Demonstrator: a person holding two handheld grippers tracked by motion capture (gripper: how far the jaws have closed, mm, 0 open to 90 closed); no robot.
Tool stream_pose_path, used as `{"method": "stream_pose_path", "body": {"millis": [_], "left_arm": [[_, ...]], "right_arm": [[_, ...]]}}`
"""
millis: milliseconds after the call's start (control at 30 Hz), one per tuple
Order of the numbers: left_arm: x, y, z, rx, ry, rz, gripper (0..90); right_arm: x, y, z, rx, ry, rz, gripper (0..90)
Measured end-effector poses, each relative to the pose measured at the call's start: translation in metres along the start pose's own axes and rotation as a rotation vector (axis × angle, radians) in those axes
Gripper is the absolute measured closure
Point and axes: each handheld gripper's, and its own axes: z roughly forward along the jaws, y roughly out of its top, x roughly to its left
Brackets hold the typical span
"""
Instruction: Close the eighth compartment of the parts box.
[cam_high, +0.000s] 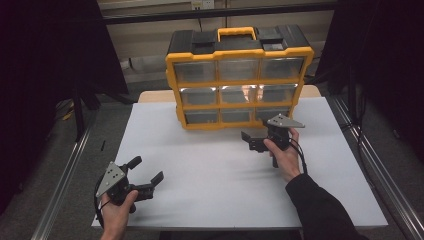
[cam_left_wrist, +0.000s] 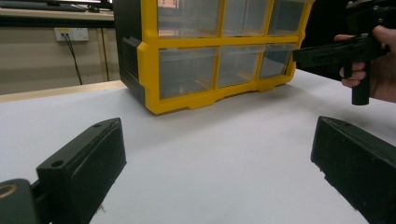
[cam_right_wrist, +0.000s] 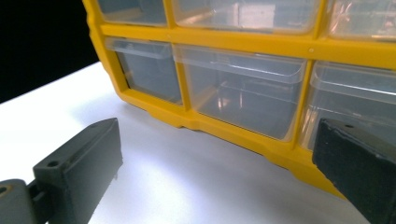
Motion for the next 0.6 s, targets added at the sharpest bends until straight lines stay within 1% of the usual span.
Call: {"method": "stream_pose_path", "body": {"millis": [33,67,100,133,233,267,300,333,367,467,500,533,567,600], "left_arm": [[-0.001,0.000,0.000,0.004,0.002,0.000,3.0],[-0.001,0.000,0.000,0.005,-0.002,0.002,3.0],[-0.001,0.001,-0.001,0.017,-0.001,0.021,3.0],[-0.003,0.000,0.000,0.006,0.001,0.000,3.0],[-0.003,0.000,0.000,0.007,0.000,0.003,3.0],[-0.002,0.001,0.000,0.010,-0.001,0.016,3.0],[-0.002,0.000,0.000,0.005,0.000,0.004,3.0],[-0.003,0.000,0.000,0.007,0.002,0.000,3.0],[-0.002,0.000,0.000,0.012,0.000,0.010,3.0],[-0.003,0.000,0.000,0.000,0.001,-0.001,3.0],[-0.003,0.000,0.000,0.000,0.000,-0.001,3.0],[-0.003,0.000,0.000,0.007,-0.003,0.006,3.0],[-0.003,0.000,0.000,0.005,-0.002,0.002,3.0],[-0.003,0.000,0.000,0.007,-0.003,0.007,3.0]], "right_arm": [[0.000,-0.001,-0.006,-0.010,0.013,0.006,0.0],[0.000,-0.001,-0.006,-0.010,0.013,0.006,0.0],[0.000,-0.002,-0.009,-0.011,0.014,0.008,0.0],[0.000,-0.003,-0.012,-0.007,0.008,0.007,0.0],[-0.001,-0.005,-0.022,-0.017,-0.015,-0.003,0.6],[-0.002,-0.006,-0.025,-0.019,-0.014,-0.006,0.6],[-0.002,-0.007,-0.028,-0.023,-0.015,-0.001,0.5],[-0.003,-0.008,-0.030,-0.017,-0.016,-0.003,0.5],[-0.003,-0.008,-0.033,-0.013,-0.019,-0.005,0.5],[-0.002,-0.007,-0.041,-0.036,-0.020,-0.005,1.2],[-0.002,-0.007,-0.043,-0.031,-0.021,-0.015,1.2],[-0.002,-0.007,-0.045,-0.037,-0.024,-0.014,1.2],[-0.002,-0.007,-0.048,-0.041,-0.023,-0.017,1.2],[-0.001,-0.007,-0.050,-0.046,-0.025,-0.019,1.2]]}}
